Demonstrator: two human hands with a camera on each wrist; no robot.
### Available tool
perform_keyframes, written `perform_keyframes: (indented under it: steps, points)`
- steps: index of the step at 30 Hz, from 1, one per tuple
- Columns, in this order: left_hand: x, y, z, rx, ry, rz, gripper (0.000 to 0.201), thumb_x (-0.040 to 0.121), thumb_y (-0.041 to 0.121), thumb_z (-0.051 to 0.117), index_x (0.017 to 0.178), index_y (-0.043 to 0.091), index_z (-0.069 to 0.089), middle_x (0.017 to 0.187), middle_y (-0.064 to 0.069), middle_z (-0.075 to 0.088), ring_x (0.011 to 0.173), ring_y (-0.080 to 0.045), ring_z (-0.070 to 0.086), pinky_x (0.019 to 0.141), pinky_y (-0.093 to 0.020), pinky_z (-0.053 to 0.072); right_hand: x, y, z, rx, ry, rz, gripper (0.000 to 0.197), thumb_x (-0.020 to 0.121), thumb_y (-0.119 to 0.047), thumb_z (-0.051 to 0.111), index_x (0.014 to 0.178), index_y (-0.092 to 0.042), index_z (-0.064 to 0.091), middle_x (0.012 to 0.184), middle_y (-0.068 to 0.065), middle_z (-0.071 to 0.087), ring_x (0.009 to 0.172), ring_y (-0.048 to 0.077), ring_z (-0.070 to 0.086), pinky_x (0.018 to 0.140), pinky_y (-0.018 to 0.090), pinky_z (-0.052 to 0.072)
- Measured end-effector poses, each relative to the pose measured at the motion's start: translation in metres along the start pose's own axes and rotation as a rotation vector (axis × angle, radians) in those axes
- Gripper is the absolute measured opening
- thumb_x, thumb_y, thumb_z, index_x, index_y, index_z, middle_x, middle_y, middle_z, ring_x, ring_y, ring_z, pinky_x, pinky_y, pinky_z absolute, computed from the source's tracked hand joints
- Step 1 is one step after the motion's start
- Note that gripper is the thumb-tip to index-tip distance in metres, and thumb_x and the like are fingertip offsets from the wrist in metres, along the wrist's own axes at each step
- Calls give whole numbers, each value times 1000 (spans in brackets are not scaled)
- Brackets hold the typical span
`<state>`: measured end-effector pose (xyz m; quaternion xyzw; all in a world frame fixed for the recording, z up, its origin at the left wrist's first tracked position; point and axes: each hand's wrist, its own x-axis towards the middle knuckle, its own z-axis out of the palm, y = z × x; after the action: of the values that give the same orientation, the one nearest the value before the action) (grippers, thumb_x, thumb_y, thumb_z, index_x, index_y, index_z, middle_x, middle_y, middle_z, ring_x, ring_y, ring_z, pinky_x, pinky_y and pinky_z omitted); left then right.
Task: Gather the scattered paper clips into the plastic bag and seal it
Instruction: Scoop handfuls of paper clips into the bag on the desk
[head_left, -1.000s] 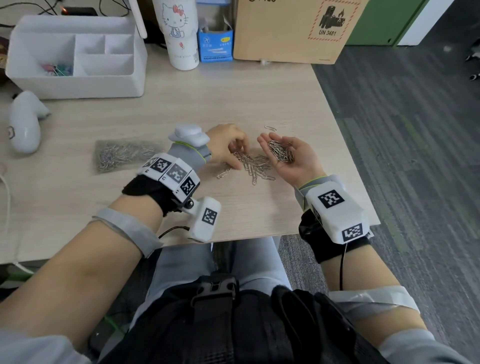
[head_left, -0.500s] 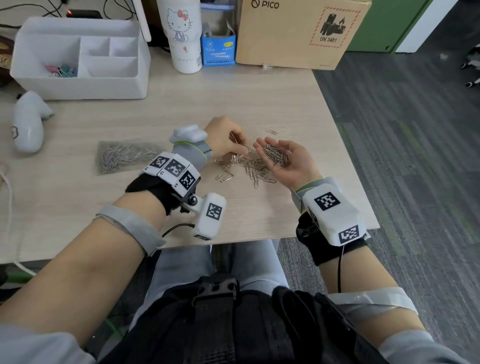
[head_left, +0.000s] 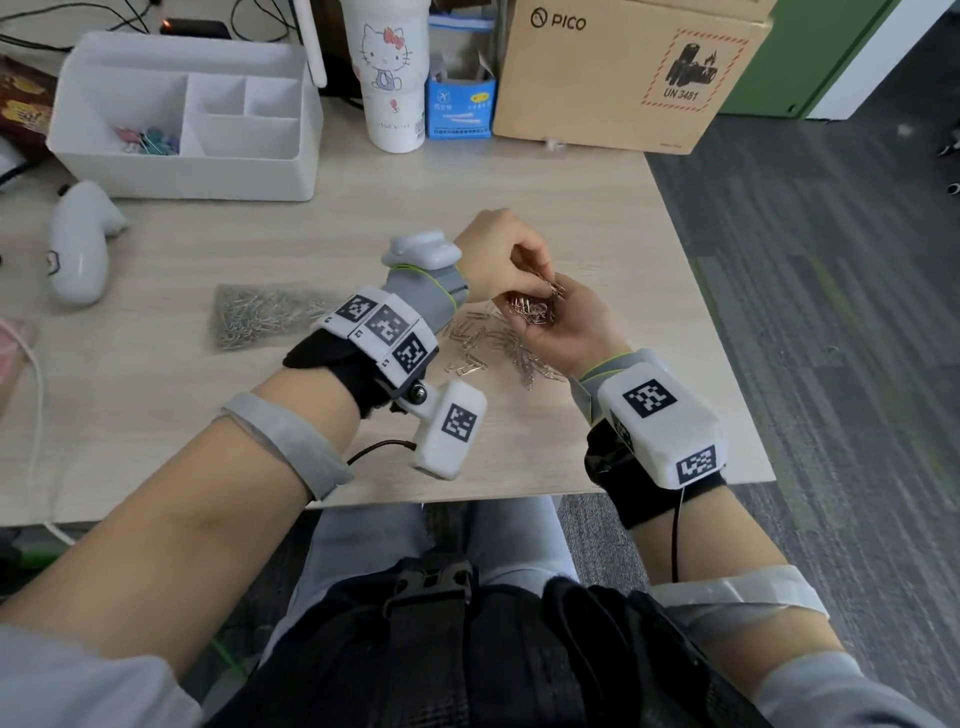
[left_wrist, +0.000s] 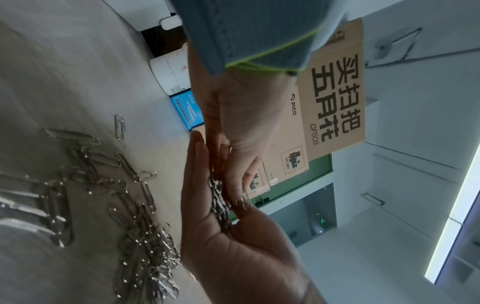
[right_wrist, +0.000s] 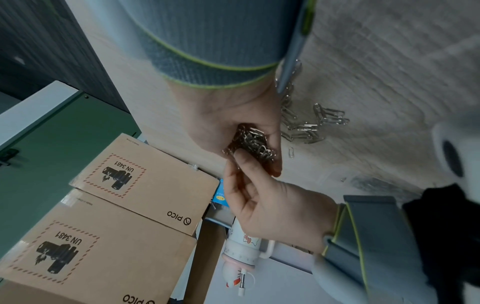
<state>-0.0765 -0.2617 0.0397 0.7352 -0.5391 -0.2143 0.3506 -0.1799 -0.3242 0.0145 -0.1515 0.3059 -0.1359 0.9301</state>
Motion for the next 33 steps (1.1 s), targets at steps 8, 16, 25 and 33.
perform_keyframes:
  steps: [8,16,25,33]
  points:
    - [-22,-13,-34,-44,142,7,21,67,11,77,88,8,72,83,-3,65,65,7,58,62,-4,45,16,13,13,52,3,43,28,94,-5,35,93,12,58,81,28,67,70,38,68,67,40,57]
    - [-46,-42,-48,165,101,-45,40,58,26,84,93,14,72,89,3,54,87,-12,45,70,-1,33,23,36,36,34,-51,131,41,97,-11,27,86,16,58,74,28,67,77,36,65,73,35,56]
    - [-71,-58,-69,35,245,-136,35,57,39,78,82,17,67,82,3,58,71,-5,49,66,-14,39,28,58,46,-18,-10,146,35,97,-7,28,89,11,56,75,30,66,91,38,65,89,38,51]
    - [-80,-62,-72,337,176,-550,31,68,43,68,55,15,64,60,-3,60,66,-24,56,55,-26,37,27,60,45,-6,72,167,34,98,-7,27,90,12,54,131,23,52,129,34,45,109,40,35]
